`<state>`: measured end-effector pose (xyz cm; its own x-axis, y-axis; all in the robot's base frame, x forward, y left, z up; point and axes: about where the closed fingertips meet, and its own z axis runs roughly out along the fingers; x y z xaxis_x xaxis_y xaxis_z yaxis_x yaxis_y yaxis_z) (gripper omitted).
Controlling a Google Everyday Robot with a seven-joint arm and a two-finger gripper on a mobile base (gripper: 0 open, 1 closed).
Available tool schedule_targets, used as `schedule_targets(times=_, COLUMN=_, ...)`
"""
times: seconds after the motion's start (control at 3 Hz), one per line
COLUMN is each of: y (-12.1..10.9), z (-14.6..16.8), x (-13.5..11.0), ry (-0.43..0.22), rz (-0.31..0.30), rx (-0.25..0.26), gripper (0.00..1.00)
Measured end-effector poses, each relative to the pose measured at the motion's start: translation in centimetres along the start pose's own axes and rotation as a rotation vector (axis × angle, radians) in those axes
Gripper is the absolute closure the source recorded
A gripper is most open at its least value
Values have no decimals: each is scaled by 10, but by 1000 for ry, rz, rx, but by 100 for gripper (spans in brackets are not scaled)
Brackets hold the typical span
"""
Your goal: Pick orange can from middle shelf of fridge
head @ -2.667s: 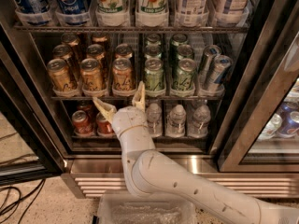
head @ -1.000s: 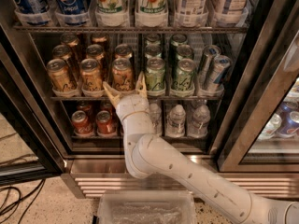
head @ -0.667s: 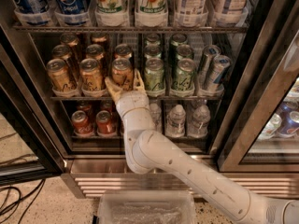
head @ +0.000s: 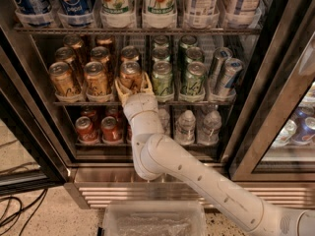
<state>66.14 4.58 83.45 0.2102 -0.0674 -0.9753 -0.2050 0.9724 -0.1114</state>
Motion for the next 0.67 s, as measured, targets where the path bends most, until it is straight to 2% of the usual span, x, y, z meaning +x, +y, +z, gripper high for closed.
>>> schedule_targets(times=0.67, y=3, z=2, x=0, ry=-1, rz=3, rx=-13, gripper=95)
